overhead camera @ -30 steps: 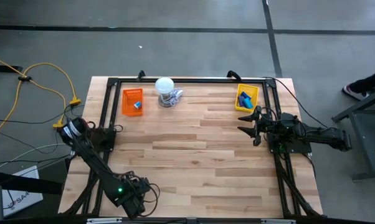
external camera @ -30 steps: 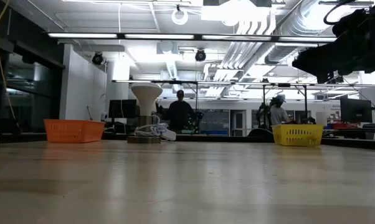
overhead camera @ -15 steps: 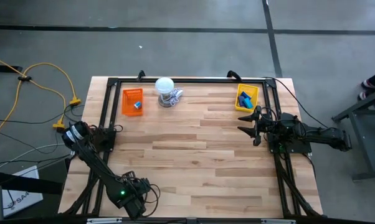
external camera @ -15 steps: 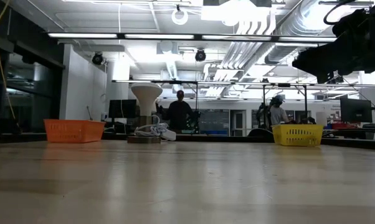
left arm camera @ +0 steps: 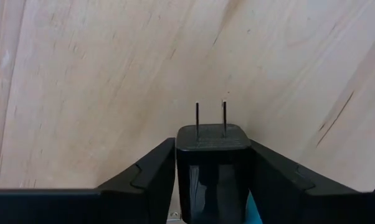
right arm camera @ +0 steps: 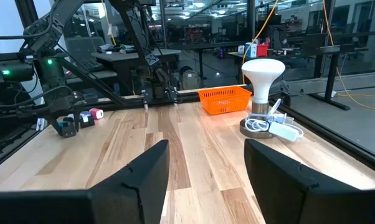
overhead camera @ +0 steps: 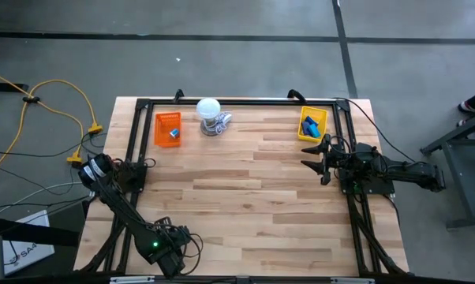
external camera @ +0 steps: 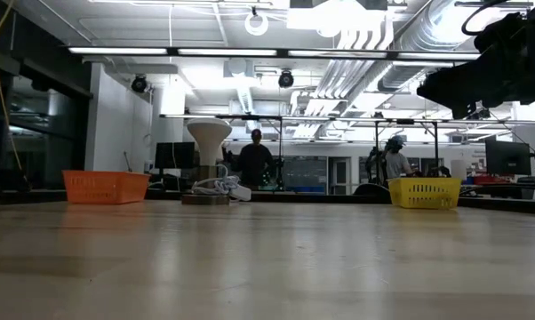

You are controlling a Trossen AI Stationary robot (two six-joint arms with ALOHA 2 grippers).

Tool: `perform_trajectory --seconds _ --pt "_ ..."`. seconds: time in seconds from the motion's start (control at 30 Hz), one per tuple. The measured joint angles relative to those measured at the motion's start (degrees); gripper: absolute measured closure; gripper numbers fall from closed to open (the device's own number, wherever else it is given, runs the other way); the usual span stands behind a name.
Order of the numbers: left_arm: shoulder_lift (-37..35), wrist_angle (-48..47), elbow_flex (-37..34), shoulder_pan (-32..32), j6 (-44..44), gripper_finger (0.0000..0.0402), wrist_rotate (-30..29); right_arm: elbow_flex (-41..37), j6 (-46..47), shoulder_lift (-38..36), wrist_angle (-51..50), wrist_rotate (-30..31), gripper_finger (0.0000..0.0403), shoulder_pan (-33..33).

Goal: Pick & Place Office items
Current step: Put the black charger adapter into the orange basket

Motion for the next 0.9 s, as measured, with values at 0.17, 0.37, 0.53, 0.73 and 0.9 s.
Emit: perform_trajectory --seconds 0.17,0.37,0.53,0.73,0.9 --pt "0.0 0.0 0.0 0.0 -0.1 0.0251 0.0 0.0 0.0 0.0 0.0 0.0 0.0208 0.0" --pt "0.0 0.0 0.0 0.0 0.3 0.0249 0.0 0.0 0.0 0.0 0.0 0.0 0.0208 0.0" --pt "0.0 0.0 0.0 0.0 0.4 0.0249 0.0 0.0 0.0 0.0 0.0 0.0 0.0208 0.0" --pt "-0.6 0.0 0.0 0.4 2.3 0.025 -2.4 0.0 0.0 0.0 0.0 0.0 0.0208 0.0" --pt "-4.6 -3.0 0.0 3.3 5.5 0.025 -5.0 0.0 0.0 0.0 0.0 0.0 0.0208 0.0"
